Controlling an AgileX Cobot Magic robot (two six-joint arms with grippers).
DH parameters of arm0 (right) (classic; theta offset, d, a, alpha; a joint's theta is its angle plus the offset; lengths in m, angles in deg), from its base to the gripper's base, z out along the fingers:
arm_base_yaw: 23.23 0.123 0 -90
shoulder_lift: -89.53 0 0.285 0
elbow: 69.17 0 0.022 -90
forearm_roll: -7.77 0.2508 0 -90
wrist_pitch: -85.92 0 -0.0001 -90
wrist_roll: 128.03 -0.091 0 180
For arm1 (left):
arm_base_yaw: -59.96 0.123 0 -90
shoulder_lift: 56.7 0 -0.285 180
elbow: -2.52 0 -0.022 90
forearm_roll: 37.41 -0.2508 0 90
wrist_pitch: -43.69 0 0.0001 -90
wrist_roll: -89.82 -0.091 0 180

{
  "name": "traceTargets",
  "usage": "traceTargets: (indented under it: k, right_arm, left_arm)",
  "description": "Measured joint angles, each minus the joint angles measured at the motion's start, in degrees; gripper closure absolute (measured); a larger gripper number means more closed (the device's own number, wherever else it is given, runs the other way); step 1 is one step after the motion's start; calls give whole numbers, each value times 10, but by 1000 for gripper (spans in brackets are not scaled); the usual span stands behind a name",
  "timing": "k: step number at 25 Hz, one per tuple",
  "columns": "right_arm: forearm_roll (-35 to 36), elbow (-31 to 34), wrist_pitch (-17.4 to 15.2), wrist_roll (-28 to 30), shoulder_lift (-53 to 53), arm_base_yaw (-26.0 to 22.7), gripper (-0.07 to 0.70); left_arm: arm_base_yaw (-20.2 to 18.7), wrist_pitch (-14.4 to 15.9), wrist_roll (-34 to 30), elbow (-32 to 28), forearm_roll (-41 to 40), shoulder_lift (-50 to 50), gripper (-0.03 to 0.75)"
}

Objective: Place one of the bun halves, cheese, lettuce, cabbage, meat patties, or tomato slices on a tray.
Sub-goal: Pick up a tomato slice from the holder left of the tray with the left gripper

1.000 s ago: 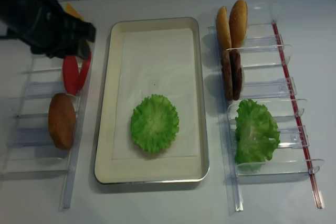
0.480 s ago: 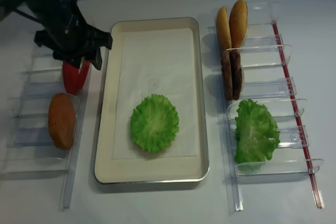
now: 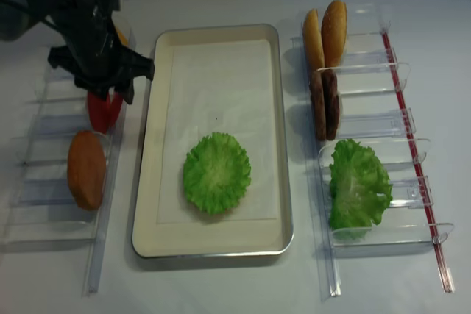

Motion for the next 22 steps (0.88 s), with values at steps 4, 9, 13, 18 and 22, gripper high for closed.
traceTargets:
  k: [4,9,13,18,22]
  right_arm:
    - [0,0,0,0,0,0,217]
    - [0,0,0,0,0,0,217]
    - [0,0,0,0,0,0,217]
    - [0,0,0,-1,0,0,217]
    - [0,0,0,-1,0,0,217]
  left_arm:
    - [0,0,1,1,-7,0,633]
    - [0,18,1,11,-15,-1,667]
    - [0,68,1,47,-13,-3,667]
    - [0,107,1,75,1,-43,667]
    - [-1,116,-25,75,54,-85,667]
